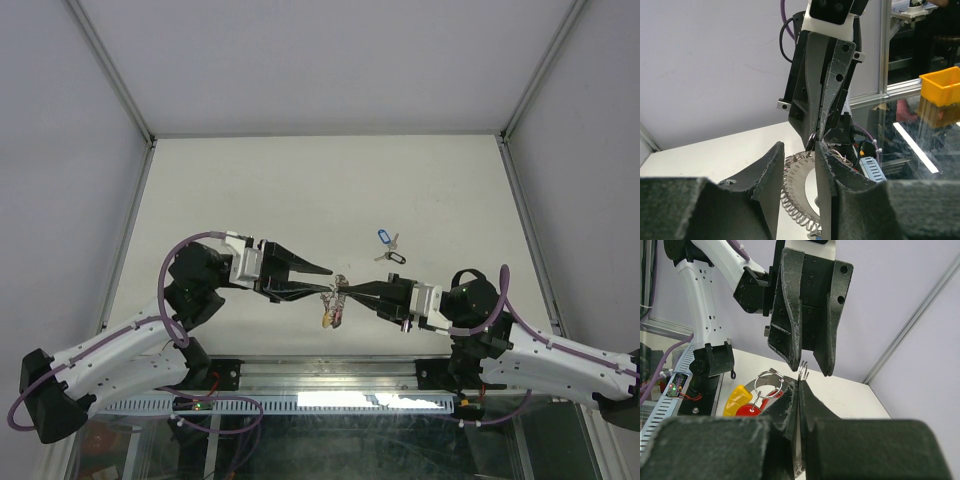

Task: Put the keys on the keyring

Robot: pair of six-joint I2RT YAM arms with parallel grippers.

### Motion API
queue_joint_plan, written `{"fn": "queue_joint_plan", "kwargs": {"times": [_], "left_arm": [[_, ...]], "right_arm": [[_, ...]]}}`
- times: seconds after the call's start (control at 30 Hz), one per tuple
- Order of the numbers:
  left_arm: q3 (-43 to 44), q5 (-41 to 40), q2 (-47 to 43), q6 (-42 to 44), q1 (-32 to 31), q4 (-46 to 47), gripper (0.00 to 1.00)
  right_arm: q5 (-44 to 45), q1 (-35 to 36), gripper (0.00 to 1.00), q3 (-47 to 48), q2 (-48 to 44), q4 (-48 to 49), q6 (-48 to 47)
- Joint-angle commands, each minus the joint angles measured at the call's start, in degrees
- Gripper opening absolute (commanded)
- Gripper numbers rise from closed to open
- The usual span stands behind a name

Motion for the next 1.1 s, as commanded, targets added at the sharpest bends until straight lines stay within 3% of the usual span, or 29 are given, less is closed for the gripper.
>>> {"fn": "queue_joint_plan", "kwargs": {"times": [0.0,0.4,0.57,0.67,0.77,0.9,1.07], "left_arm": [[2.1,2.5,0.7,0.2,0.1,1.9,0.29],[2.7,3.3,2.0,0.6,0.1,1.1,0.20],[2.8,3.9,2.0,0.8,0.1,1.1,0.13],[2.7,4.3,2.0,1.5,0.1,1.0,0.00],[3.2,3.9,1.5,3.2,0.1,-0.9,0.00],[5.3,2.0,0.0,9.5,0.0,-8.9,0.00],[9.8,0.0,-0.7,18.2,0.1,-22.0,0.00]], "right_arm": [[-0.6,0.1,0.00,3.5,-0.4,4.0,0.7],[-1.0,0.1,0.00,3.6,-0.2,3.7,0.5],[-0.6,0.1,0.00,3.4,-0.2,3.8,0.4],[-0.4,0.1,0.00,3.4,-0.1,3.7,0.2],[0.3,0.1,0.00,3.6,-0.2,2.6,-0.1],[2.2,0.1,0.15,4.7,-1.5,-2.2,-1.5],[5.9,0.1,0.23,7.5,-2.8,-12.2,-4.1]]}}
